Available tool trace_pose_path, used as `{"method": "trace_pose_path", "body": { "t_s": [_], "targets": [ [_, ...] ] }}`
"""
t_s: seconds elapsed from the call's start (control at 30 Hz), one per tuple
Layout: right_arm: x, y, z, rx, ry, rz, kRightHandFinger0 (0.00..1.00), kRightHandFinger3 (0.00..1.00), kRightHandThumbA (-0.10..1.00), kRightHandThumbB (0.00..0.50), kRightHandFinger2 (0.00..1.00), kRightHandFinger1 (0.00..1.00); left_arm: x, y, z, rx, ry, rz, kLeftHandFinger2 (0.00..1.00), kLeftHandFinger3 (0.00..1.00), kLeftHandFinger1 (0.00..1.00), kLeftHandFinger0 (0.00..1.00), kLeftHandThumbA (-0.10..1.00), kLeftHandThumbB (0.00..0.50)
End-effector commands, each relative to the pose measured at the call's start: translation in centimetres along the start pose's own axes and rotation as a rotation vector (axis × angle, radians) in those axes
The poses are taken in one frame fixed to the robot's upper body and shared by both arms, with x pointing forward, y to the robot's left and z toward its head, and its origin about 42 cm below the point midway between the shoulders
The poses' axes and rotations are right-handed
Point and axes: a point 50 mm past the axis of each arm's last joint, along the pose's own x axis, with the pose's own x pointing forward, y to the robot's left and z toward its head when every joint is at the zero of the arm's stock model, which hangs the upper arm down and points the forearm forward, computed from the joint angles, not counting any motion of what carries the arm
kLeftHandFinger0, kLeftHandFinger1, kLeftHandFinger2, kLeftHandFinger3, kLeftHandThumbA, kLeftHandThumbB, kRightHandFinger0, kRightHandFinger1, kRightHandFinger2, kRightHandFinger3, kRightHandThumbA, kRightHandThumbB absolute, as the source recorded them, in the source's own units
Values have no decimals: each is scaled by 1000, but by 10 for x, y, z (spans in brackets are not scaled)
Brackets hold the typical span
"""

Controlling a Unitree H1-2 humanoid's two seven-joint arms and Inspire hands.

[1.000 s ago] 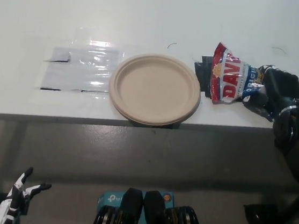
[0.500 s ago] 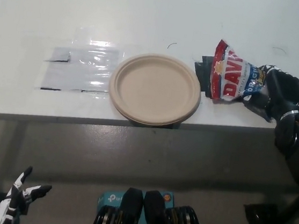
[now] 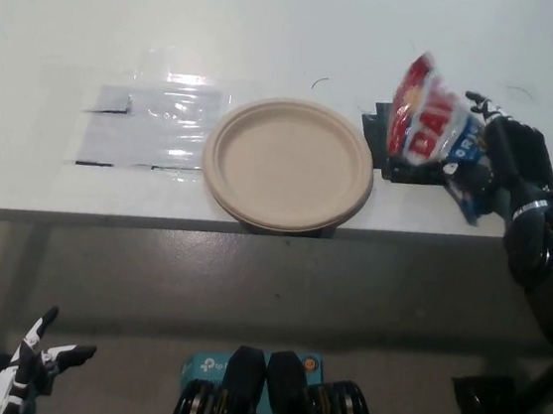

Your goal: The robot picks up a small bag of sunflower seeds on the right hand side and take it to the empty plate on the left hand side then pours some sunflower seeds on to the plate.

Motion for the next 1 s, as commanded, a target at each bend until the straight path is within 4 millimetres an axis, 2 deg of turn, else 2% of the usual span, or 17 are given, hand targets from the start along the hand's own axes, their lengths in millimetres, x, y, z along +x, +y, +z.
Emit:
{"method": "trace_pose_path", "body": {
  "t_s": [0.0,0.07,0.17,0.2,0.23,0.33,0.47,0.6,0.7,0.73,0.8,0.83,0.9,0.97],
  "targets": [
    [30,-47,33,-9,-168,-127,0,848,-100,138,867,383,1,8,7,19,-46,-2,638,1000,702,801,1000,205],
    [32,-48,38,3,-189,-126,0,797,-100,134,821,383,1,8,7,25,-48,-3,634,1000,697,796,1000,196],
    [35,-48,43,16,-194,-111,0,687,-100,138,727,317,1,8,6,19,-54,-1,637,1000,693,793,1000,190],
    [35,-48,45,14,-203,-115,0,615,-100,125,693,284,0,7,7,12,-58,-3,637,1000,690,794,1000,181],
    [35,-48,47,13,-219,-120,0,598,-100,144,677,269,-2,7,6,14,-54,-2,637,1000,690,799,1000,188],
    [37,-49,52,-9,-232,-117,0,514,-100,146,626,214,0,8,7,26,-52,0,634,1000,689,813,1000,207],
    [36,-49,51,-17,-230,-113,0,468,-100,142,611,177,1,8,7,25,-69,-5,625,1000,672,783,1000,190],
    [36,-50,52,-28,-252,-122,0,468,-100,146,622,181,1,8,8,15,-56,3,622,1000,680,790,1000,195],
    [37,-53,53,-39,-271,-118,0,564,-100,140,690,242,0,8,7,19,-60,3,624,1000,682,798,1000,205],
    [38,-55,53,-77,-282,-109,0,646,-100,133,745,297,1,8,8,22,-62,-2,631,1000,680,792,1000,198],
    [40,-59,58,-152,-314,-106,0,700,-100,137,769,322,1,8,8,24,-64,-1,632,1000,670,782,1000,196],
    [41,-60,60,-168,-318,-105,0,702,-100,137,768,323,2,8,9,27,-65,-3,632,1000,669,784,1000,197],
    [42,-63,64,-212,-363,-111,0,636,-100,120,707,299,2,9,9,31,-64,-4,632,1000,670,787,1000,196],
    [43,-64,67,-255,-383,-104,0,633,-100,135,699,303,2,9,9,27,-64,-7,631,1000,670,790,1000,196]
  ]
}}
